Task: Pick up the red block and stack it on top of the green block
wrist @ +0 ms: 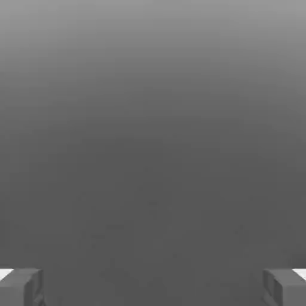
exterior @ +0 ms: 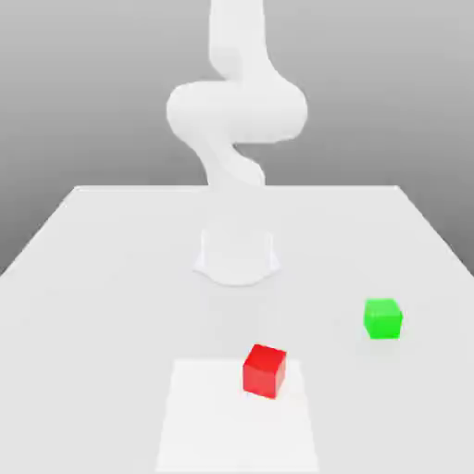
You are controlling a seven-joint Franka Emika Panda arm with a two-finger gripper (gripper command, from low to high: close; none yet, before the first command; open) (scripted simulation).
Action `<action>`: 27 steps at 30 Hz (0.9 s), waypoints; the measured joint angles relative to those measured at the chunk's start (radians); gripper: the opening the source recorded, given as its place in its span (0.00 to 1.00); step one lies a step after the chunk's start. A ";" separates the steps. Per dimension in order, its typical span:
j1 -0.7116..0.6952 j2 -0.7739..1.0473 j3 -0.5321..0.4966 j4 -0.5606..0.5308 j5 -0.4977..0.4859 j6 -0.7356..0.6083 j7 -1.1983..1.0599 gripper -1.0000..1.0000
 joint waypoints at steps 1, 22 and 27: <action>0.021 0.036 -0.017 -0.027 -0.001 0.025 -0.051 0.50; 0.283 0.707 -0.179 -0.496 -0.008 0.492 -0.957 0.50; 0.237 0.871 -0.101 -0.478 0.113 0.629 -1.055 0.50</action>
